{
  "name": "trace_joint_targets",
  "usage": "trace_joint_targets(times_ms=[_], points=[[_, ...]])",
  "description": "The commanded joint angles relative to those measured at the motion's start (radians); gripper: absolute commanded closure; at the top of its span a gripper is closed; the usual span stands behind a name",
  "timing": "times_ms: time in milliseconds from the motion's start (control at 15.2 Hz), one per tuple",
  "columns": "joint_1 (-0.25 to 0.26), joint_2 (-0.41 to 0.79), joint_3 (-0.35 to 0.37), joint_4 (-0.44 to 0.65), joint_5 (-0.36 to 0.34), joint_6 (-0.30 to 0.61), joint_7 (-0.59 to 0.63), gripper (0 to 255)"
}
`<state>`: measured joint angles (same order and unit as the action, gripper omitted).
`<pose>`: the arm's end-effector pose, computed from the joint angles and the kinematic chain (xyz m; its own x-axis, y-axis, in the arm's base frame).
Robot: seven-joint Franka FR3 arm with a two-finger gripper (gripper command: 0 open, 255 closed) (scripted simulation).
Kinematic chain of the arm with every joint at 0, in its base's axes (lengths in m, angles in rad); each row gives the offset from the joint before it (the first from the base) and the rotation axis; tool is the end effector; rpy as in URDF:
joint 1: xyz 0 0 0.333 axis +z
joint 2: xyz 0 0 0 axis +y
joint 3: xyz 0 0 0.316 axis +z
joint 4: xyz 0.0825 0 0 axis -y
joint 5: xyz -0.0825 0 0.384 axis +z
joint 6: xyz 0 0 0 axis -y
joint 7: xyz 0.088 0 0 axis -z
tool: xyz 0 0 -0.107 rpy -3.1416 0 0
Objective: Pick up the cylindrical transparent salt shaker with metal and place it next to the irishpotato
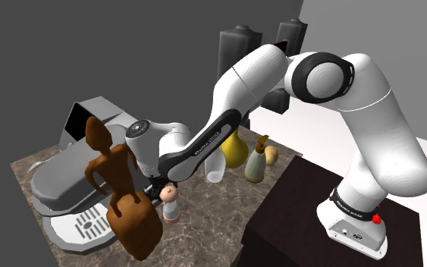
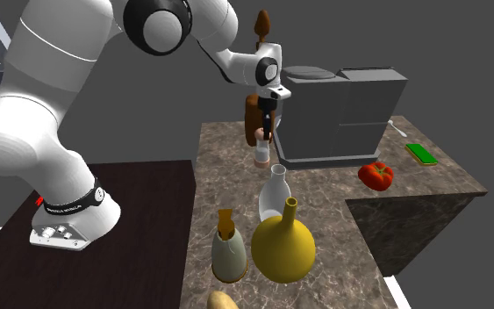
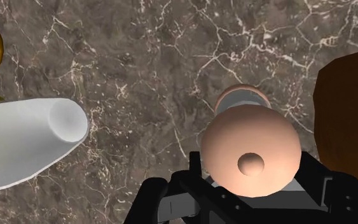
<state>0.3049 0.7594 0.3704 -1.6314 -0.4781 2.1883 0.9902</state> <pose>0.5517 0.3859 0.1851 0.9964 -0.0844 0.0020 -0.0835 -0.9822 0.1682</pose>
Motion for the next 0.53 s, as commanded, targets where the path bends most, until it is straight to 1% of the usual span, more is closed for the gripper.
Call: trace_joint_targets(times_ms=[0,462], points=[[-0.003,-0.016,0.006,-0.002,0.006,-0.013,-0.004,255],[-0.016,-0.078,0.026,-0.006,0.033,-0.068,-0.024,255]])
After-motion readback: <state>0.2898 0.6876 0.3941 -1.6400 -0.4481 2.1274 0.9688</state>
